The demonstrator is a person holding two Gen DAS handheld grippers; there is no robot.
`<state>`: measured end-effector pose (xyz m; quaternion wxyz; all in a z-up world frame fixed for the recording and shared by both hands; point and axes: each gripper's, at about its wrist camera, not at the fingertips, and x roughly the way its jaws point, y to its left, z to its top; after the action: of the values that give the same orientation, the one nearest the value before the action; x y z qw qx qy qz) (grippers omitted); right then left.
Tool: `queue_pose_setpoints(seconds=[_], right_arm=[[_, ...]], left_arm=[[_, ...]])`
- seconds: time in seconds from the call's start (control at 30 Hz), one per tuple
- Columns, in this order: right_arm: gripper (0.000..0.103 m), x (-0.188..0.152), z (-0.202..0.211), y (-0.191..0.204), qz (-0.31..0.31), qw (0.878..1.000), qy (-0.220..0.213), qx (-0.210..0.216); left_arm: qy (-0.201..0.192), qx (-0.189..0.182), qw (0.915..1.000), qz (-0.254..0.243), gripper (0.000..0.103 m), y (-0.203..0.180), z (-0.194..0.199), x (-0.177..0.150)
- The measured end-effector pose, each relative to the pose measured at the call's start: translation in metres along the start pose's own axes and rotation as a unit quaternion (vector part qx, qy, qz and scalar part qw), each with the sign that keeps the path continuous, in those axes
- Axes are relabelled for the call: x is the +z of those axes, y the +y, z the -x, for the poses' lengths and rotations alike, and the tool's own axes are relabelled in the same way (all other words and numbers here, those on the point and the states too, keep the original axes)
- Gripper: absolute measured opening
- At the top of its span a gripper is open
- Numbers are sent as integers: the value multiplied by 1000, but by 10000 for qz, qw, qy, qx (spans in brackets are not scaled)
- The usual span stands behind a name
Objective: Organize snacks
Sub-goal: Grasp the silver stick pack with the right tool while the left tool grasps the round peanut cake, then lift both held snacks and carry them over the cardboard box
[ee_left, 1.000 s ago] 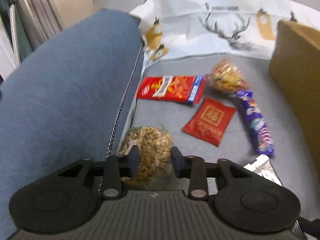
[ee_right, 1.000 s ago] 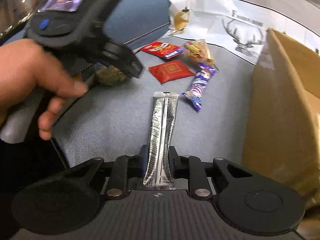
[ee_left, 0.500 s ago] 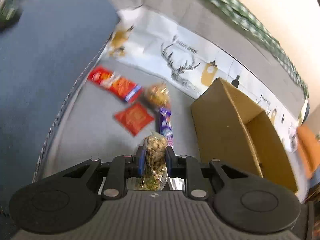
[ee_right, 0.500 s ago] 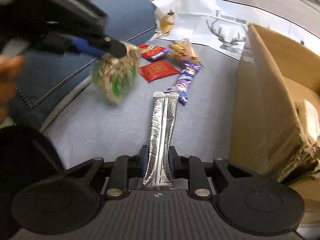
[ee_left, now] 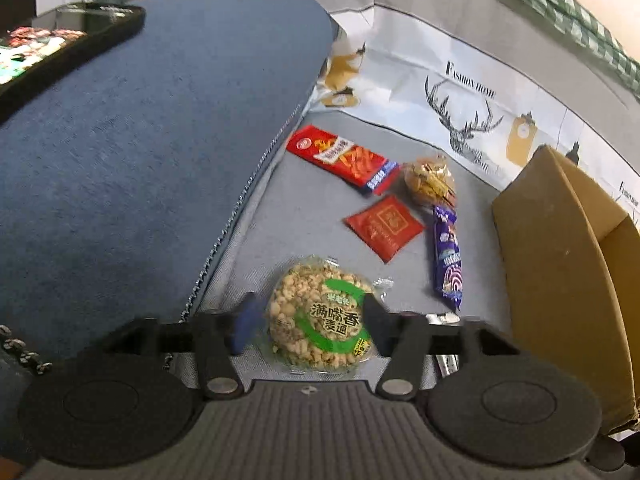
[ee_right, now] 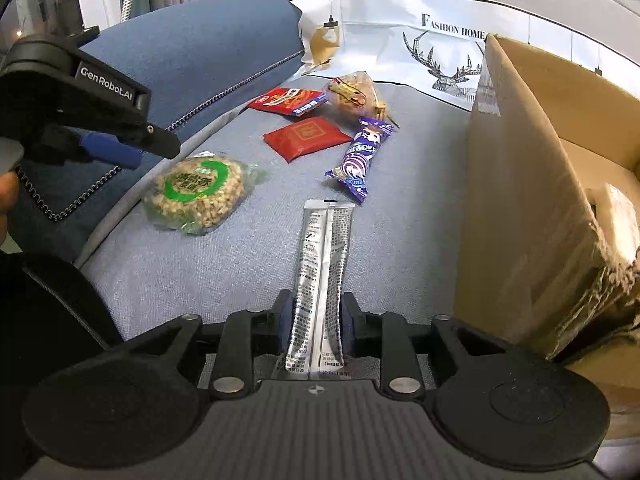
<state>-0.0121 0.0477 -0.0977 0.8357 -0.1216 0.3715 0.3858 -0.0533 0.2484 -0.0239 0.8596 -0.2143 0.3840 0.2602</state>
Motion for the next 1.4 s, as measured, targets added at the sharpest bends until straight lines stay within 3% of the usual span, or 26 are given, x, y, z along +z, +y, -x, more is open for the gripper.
queue_pose_setpoints(seconds=[0.2,0.6,0.73,0.77,0.8,0.9,1.13,1.23,1.33,1.4], right_arm=[[31,-2,-3,-1,-3,10000,24,62],[43,0,-8,2,161,9998,56,106],[44,1,-9,3,212,9997,96,80],[43,1,-8,3,219,9997,106,85],[32,2,-8,3,241,9996,109,71],[25,2,-7,4,354,9993,81,29],[22,7,6,6,343,9992,-176,-47],[22,6,5,6,311,9994,-88,-131],[23,0,-4,4,277,9993,165,-198],[22,1,-4,6,375,9989,155,-223]], left_arm=[[407,62,9987,-297,86,-10,-20,0],[1075,371,9914,-655,88,-22,-64,5],[1102,428,9902,-740,88,-25,-72,7],[1095,438,9900,-774,88,-26,-73,7],[1094,463,9895,-822,87,-27,-74,7],[1028,478,9890,-951,84,-31,-73,6],[598,146,9927,-1040,84,-30,-43,0],[852,14,9912,-1014,84,-29,-43,-4],[1422,-103,9848,-996,84,-29,-56,-6],[1372,-126,9857,-965,84,-27,-55,-5]])
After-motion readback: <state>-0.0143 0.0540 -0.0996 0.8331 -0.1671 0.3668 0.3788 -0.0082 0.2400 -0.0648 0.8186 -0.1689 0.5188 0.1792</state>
